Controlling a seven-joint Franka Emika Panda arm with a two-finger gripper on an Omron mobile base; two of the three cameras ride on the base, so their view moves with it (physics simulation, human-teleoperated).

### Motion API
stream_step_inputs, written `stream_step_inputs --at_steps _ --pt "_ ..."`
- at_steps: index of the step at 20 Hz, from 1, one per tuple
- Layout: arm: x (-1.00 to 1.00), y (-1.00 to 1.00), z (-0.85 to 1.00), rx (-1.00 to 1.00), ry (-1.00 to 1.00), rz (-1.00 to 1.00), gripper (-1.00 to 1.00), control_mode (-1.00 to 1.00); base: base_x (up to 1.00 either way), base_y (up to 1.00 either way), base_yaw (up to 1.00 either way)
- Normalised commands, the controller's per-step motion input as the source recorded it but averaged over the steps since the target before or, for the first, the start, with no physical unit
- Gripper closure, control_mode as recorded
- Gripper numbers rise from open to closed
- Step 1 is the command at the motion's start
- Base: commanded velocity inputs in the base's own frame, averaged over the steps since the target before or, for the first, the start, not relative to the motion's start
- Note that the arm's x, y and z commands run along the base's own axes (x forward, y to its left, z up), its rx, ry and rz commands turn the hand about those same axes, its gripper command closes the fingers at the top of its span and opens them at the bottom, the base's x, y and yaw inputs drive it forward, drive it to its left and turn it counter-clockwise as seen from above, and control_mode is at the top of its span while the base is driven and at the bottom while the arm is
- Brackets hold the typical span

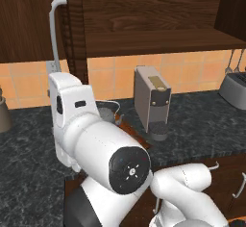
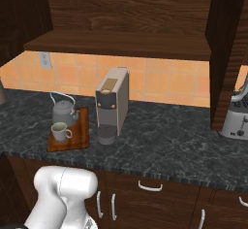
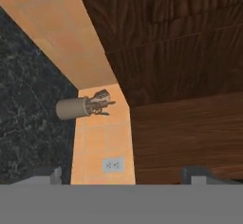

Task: Pick the kettle from the counter and place it on the tray. Then pick the mug from the cabinet and place it on the tray. Then close the cabinet doors.

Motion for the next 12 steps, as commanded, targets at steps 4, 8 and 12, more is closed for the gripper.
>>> stream_step_inputs --at_steps 4,8,12 --pt "0.06 0.1 -0.03 -0.01 -0.07 -0.06 -1.0 -1.0 0.0 0.0 0.0" --pt "0.44 0.0 -0.13 0.0 -0.06 -0.06 -1.0 -1.0 0.0 0.0 0.0" --pt "0.45 -0.02 -0.05 0.0 -0.02 -0.1 -1.0 -1.0 0.0 0.0 0.0"
